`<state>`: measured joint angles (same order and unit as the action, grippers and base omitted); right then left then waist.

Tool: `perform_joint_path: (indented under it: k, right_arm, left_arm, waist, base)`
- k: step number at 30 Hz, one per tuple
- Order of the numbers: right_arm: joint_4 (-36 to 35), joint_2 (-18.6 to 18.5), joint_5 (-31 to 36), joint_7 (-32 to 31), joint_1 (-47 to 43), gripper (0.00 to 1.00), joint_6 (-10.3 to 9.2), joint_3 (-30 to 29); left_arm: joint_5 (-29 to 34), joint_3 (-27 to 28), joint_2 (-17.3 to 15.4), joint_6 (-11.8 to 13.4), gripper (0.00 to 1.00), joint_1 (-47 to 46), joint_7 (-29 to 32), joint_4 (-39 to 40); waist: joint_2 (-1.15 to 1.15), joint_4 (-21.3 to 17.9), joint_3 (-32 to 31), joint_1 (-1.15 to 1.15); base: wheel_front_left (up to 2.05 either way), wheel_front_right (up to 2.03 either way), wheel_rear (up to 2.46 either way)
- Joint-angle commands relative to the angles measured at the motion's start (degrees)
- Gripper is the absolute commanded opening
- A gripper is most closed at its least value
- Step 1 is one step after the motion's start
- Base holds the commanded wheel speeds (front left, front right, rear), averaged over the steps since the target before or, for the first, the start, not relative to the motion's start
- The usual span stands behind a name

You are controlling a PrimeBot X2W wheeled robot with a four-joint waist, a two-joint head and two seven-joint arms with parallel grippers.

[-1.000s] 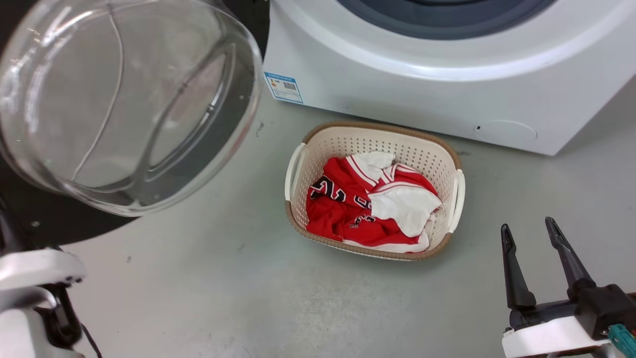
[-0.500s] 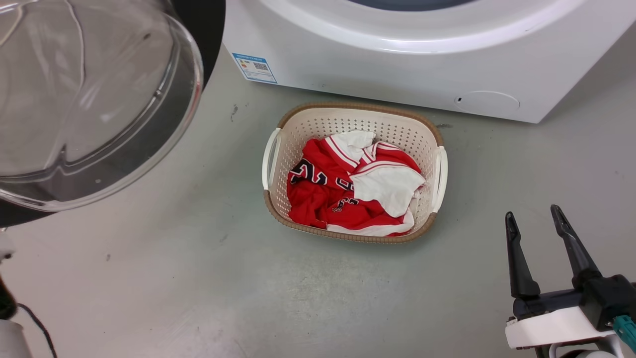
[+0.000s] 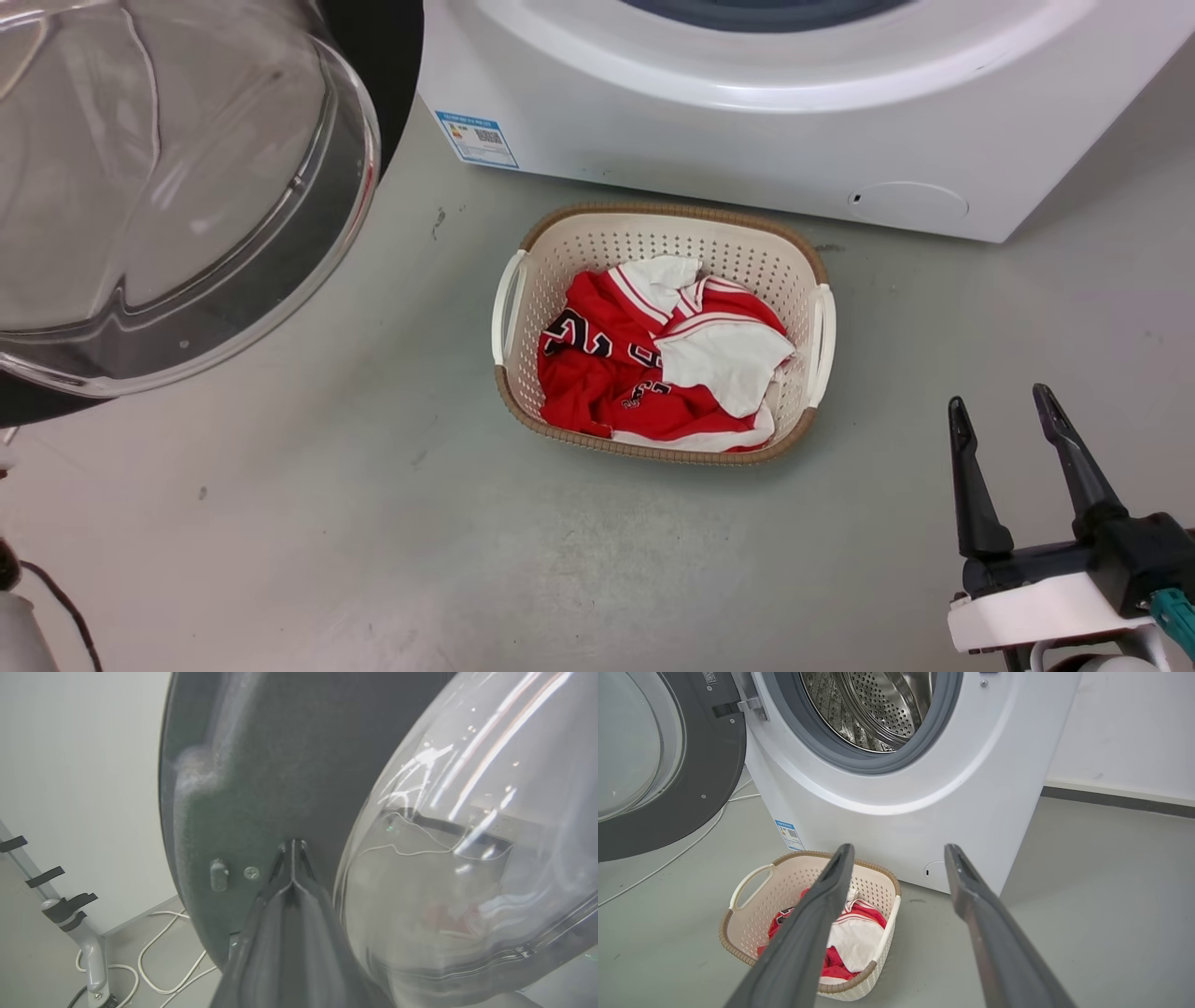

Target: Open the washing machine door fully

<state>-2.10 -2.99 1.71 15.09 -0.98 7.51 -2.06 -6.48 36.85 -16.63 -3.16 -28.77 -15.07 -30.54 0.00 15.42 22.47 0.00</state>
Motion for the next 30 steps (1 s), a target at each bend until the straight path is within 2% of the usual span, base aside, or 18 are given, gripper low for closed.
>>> perform_joint_path:
  k: [1, 10, 18, 25, 30]
  right_arm:
    - [0.08, 0.05, -0.49, 0.10, 0.79, 1.00, -0.04, -0.01]
    - [1.25, 0.17, -2.24, 0.10, -1.08, 1.00, -0.04, 1.15]
    - [1.13, 0.18, -4.26, 0.10, -2.85, 1.00, -0.04, 1.57]
    - [-0.51, 0.18, -5.72, 0.10, -4.42, 1.00, -0.04, 0.84]
    - [-1.84, 0.16, -6.36, 0.10, -6.24, 1.00, -0.04, -0.32]
  left_arm:
    - [0.37, 0.38, 0.70, -0.16, 0.00, 0.46, -0.15, 0.96]
    - [3.37, 0.45, 4.77, -1.85, 0.00, 6.74, -0.14, 7.21]
    - [4.77, -2.34, 8.99, -3.27, 0.00, 14.21, -0.15, 16.47]
    - [5.99, -9.96, 13.05, -3.68, 0.00, 22.72, -0.14, 29.28]
    - [4.71, -18.20, 13.74, -1.85, 0.00, 28.61, -0.14, 33.77]
  waist:
    - [0.00, 0.14, -0.92, 0.00]
    - [0.00, -0.35, -7.61, 0.00]
    - [0.00, -1.63, -13.83, 0.00]
    - [0.00, -4.06, -18.22, 0.00]
    - [0.00, -6.54, -20.58, 0.00]
  base:
    - [0.00, 0.00, 0.00]
    - [0.00, 0.00, 0.00]
    - [0.00, 0.00, 0.00]
    - [0.00, 0.00, 0.00]
    - [0.00, 0.00, 0.00]
